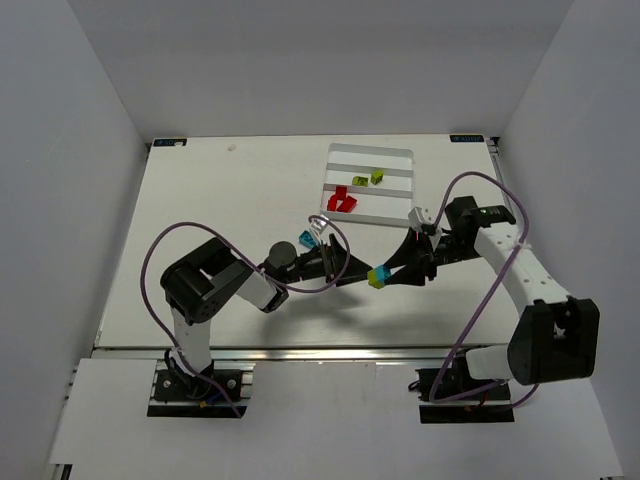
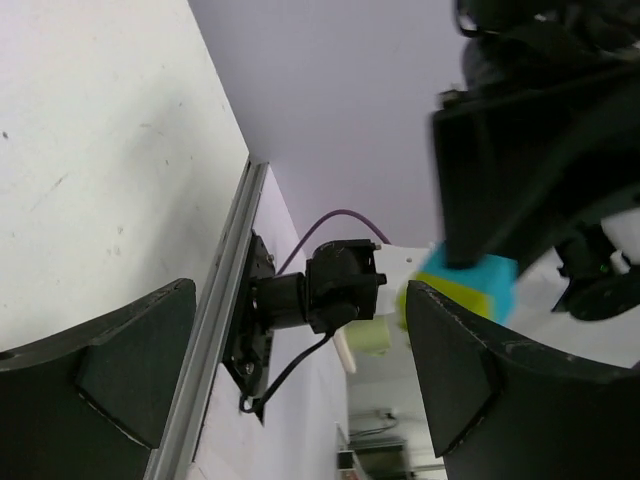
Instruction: Sort the legos into containers by color
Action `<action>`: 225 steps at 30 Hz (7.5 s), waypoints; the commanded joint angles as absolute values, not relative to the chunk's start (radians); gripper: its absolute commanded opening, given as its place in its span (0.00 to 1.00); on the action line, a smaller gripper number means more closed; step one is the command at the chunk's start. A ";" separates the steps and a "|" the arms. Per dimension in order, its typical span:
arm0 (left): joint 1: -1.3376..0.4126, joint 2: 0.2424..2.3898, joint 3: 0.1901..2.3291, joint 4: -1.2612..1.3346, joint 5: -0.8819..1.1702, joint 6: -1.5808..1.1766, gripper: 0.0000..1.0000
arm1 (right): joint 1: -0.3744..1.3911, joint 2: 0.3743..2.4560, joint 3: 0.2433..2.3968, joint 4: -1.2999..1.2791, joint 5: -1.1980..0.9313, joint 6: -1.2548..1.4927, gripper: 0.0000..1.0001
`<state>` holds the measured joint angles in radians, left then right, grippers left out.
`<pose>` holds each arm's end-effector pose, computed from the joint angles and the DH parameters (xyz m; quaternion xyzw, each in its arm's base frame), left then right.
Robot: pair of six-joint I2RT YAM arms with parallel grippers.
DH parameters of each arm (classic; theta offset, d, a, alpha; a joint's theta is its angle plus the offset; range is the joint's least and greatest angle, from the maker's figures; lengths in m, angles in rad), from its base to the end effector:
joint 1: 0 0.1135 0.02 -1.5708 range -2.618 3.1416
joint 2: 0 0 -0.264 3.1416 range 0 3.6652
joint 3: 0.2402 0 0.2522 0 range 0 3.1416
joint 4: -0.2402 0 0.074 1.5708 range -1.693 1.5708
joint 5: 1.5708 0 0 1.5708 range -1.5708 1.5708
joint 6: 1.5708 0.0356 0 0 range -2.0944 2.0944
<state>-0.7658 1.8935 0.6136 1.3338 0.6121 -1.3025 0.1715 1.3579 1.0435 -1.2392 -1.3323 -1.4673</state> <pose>0.2269 -0.2466 0.1520 0.0370 0.6903 -0.7008 0.1758 0.2081 0.0711 0.2704 -0.5781 0.5328 0.4886 0.3783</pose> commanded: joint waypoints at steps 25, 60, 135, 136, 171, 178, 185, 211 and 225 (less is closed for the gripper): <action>-0.798 1.735 0.661 1.815 0.336 -1.436 0.93 | 0.175 0.891 0.827 -0.123 -1.387 -0.393 0.00; -0.788 1.549 0.798 1.548 0.408 -1.474 0.81 | 0.169 1.006 0.928 0.239 -1.374 -0.221 0.00; -0.681 1.621 0.741 1.511 0.474 -1.562 0.00 | 0.077 1.069 0.923 0.581 -1.367 0.032 0.00; -0.649 1.618 0.733 1.506 0.474 -1.560 0.00 | 0.066 1.069 0.926 0.580 -1.367 0.037 0.00; -0.543 2.066 1.750 -0.163 0.178 -0.315 0.00 | 0.106 2.204 1.954 -0.133 -0.198 0.074 0.00; -0.543 2.121 1.744 -0.020 0.160 -0.281 0.00 | 0.112 2.410 2.158 -0.146 -0.218 0.126 0.00; -0.543 2.148 1.740 0.074 0.167 -0.273 0.00 | 0.124 2.476 2.200 -0.137 -0.209 0.123 0.13; -0.543 2.425 2.043 0.078 0.031 -0.218 0.00 | -0.031 1.447 1.185 0.078 -0.702 0.177 0.02; -0.543 2.352 1.990 0.029 0.017 -0.244 0.74 | -0.045 1.338 1.060 -0.118 -0.862 -0.057 0.59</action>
<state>-0.5449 2.4607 2.0014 0.0372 0.0322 -0.2462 -0.0521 1.3174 1.0588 -0.0425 -0.7937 0.0452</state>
